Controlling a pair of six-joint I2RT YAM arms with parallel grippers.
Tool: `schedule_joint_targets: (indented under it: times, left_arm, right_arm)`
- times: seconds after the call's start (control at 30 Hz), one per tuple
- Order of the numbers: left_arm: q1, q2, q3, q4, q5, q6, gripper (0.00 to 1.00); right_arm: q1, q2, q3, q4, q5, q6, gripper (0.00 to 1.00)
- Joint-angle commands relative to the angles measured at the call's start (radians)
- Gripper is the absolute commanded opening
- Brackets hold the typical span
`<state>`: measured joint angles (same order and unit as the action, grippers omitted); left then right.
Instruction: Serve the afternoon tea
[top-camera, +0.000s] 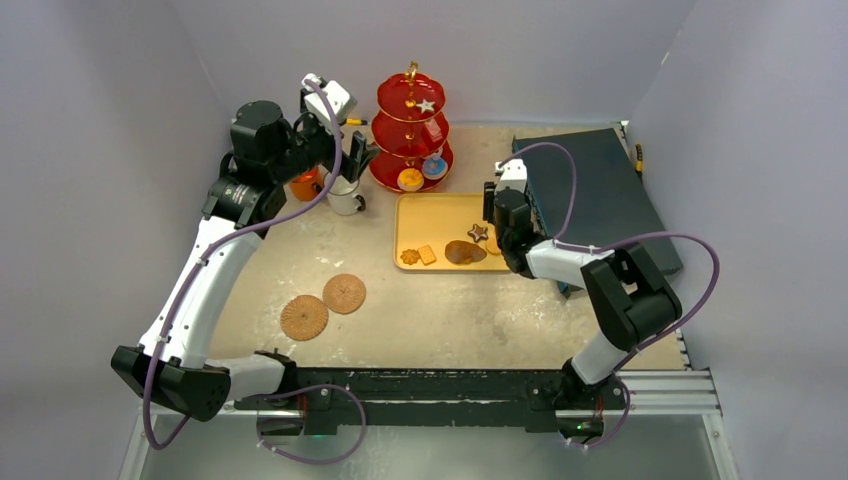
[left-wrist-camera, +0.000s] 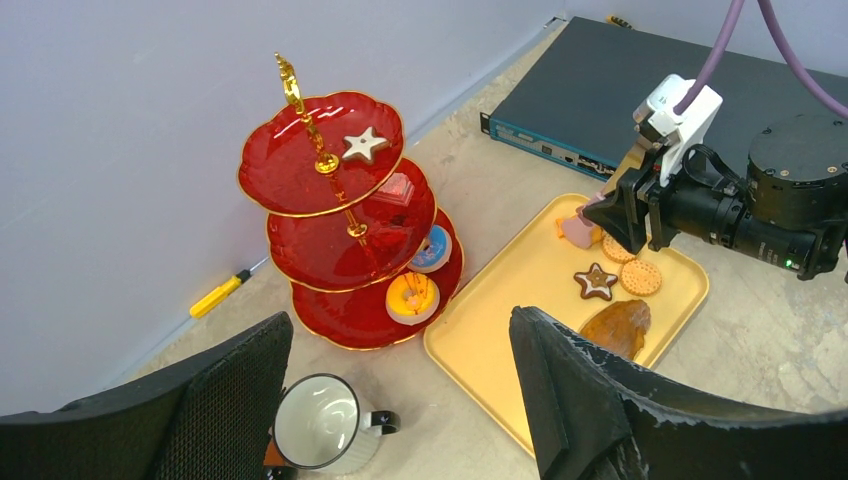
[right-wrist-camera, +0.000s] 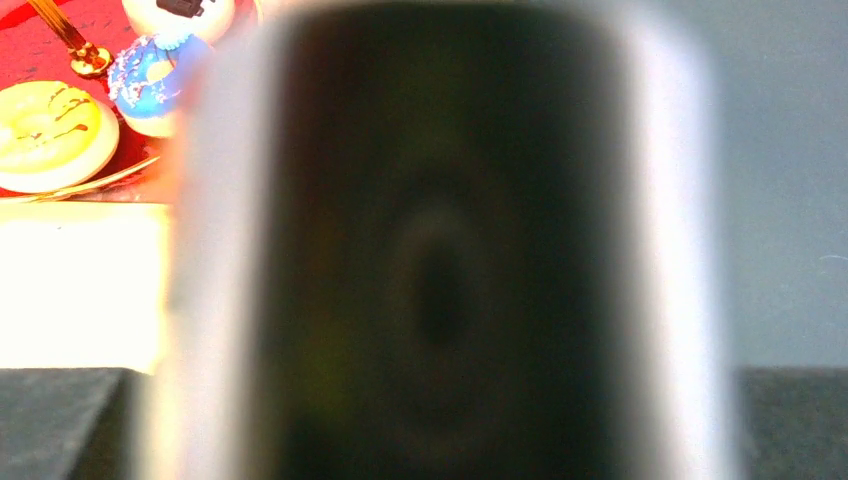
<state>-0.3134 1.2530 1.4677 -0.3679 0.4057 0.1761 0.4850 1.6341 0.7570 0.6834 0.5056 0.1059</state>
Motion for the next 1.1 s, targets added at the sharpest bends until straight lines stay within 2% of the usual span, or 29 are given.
schedule_joint_targets:
  times: [0.0, 0.23, 0.6, 0.87, 1.07]
  left_arm:
    - [0.010, -0.003, 0.022, 0.016, 0.006, 0.011, 0.79]
    - [0.010, -0.007, 0.020, 0.017, 0.003, 0.016, 0.79]
    - [0.010, 0.006, 0.012, 0.039, -0.019, 0.017, 0.79]
    - [0.050, 0.141, 0.101, 0.023, -0.044, -0.024, 0.75]
    - [0.061, 0.147, 0.092, 0.060, -0.050, -0.018, 0.75]
  right_arm:
    - [-0.002, -0.010, 0.029, 0.052, 0.014, 0.010, 0.44]
    - [0.013, -0.039, 0.056, 0.121, -0.034, -0.027, 0.34]
    - [0.144, 0.050, 0.200, 0.253, -0.097, 0.032, 0.33]
    - [0.211, 0.167, 0.274, 0.392, -0.085, 0.073, 0.33]
    - [0.239, 0.248, 0.350, 0.387, -0.093, 0.118, 0.33]
